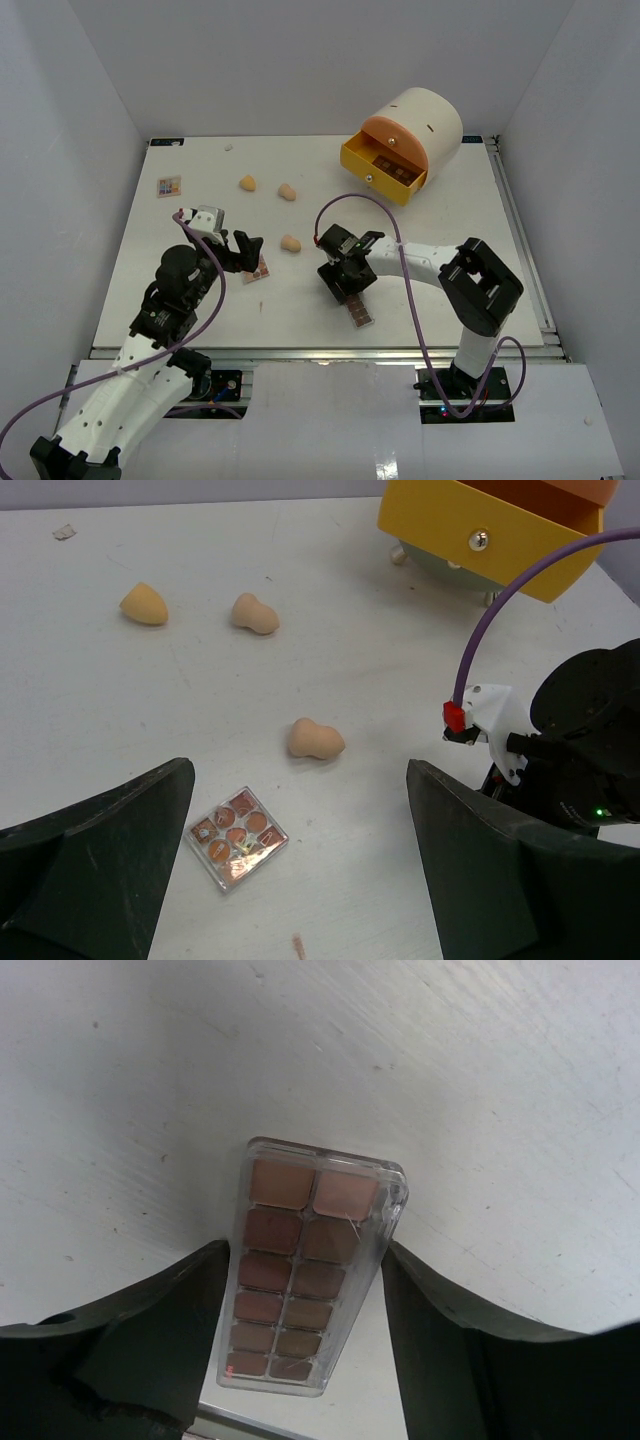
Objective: Organize the makeup
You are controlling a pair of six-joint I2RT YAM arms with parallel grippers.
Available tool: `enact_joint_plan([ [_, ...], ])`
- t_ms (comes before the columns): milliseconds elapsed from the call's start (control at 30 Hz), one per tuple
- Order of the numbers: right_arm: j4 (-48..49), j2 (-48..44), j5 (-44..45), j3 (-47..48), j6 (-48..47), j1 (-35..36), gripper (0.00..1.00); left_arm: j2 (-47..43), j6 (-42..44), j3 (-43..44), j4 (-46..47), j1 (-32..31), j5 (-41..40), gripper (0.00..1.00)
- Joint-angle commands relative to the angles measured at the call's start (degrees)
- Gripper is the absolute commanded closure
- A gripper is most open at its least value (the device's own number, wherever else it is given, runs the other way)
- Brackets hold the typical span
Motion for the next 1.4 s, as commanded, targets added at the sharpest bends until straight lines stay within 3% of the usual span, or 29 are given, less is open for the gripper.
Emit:
enact_joint_plan([
  [0,2.9,4.6,2.0,-1.7,-0.5,1.8,0.39,-0.9,0.6,1.4,0.2,0.3,-0.9,0.02],
  [233,2.8,2.3,4.6,-2.6,-2.9,1.9,0.69,-1.2,0.6,1.4,0.2,0.4,-0.7,0.02],
  [267,2.8,2.3,4.6,-2.4,-3.0,1.9,0.69,-1.1,0.6,1.4,0.2,0.4,-0.7,0.02],
  [400,3.7,-1.7,8.5,-1.2,-9.6,1.8,0.92,-1.4,0.6,1.3,0.1,0.3,-0.6,0.02],
  [667,3.7,-8.4,20.5,3.4,-19.5,1.9,0.92,-1.4,0.4,1.3,0.1,0.3,0.0,0.02],
  [867,3.7,-8.5,31.2,11.2,-28.6,0.9,0.92,-1.7,0.4,1.2,0.1,0.3,0.0,0.02],
  [1367,15.6,-3.2,36.9,30.9,-51.8,-10.9,0.92,-2.0,0.5,1.1,0.0,0.3,-0.5,0.02],
])
